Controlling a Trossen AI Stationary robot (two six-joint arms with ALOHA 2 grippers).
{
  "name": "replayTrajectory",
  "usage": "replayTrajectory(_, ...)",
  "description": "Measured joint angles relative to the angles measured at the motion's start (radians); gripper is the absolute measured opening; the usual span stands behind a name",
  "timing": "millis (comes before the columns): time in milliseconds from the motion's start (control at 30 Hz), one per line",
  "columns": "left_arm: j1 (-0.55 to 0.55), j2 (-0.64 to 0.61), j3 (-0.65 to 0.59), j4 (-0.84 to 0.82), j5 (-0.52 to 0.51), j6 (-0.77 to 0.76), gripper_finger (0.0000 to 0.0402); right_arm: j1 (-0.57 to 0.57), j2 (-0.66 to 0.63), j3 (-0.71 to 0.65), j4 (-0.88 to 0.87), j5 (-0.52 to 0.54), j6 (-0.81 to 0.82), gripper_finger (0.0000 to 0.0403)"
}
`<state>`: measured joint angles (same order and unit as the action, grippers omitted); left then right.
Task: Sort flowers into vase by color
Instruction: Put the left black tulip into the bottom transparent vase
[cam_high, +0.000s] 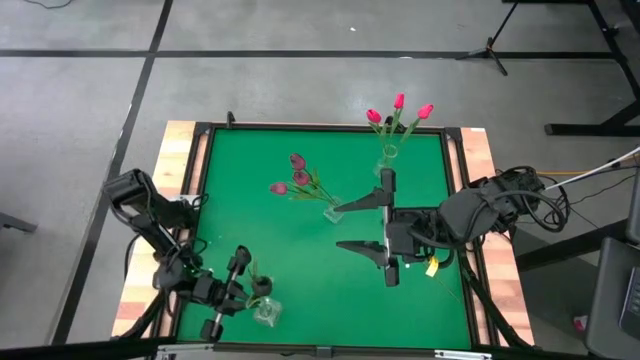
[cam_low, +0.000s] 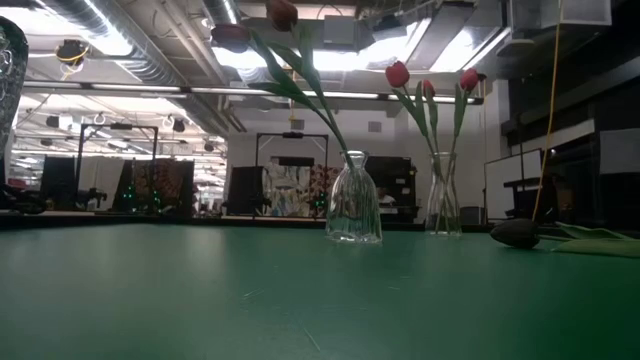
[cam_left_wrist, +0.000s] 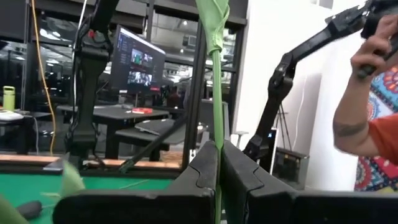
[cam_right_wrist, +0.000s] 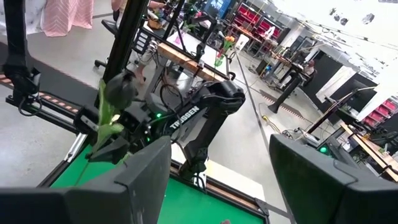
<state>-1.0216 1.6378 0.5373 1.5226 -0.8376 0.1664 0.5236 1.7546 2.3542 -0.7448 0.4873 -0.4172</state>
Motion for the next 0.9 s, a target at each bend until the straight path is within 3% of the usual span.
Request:
replayTrajectory(267,0.002,0.068,0.000,0.034,-0.016,-0.044,0.0000,0.000,0.000,0.000,-0.017,0.000,0.015,0.0271)
replayTrajectory(500,0.003,0.097,0.000,0.001,-0.088,-0.131,0.0005,0.000,0.000,0.000,-0.023,-0.001,0.014,0.0271)
replayTrajectory(733,-0.008,0.097,0.001,0.039,-0.241,-0.165,0.0043,0.000,0.000,0.000,-0.023,-0.001,0.014,0.0271)
replayTrajectory(900,-0.031,0.097,0.001,0.035,-0.246,-0.182,0.0081,0.000,0.000,0.000,-0.024,-0.009,0.013,0.0271)
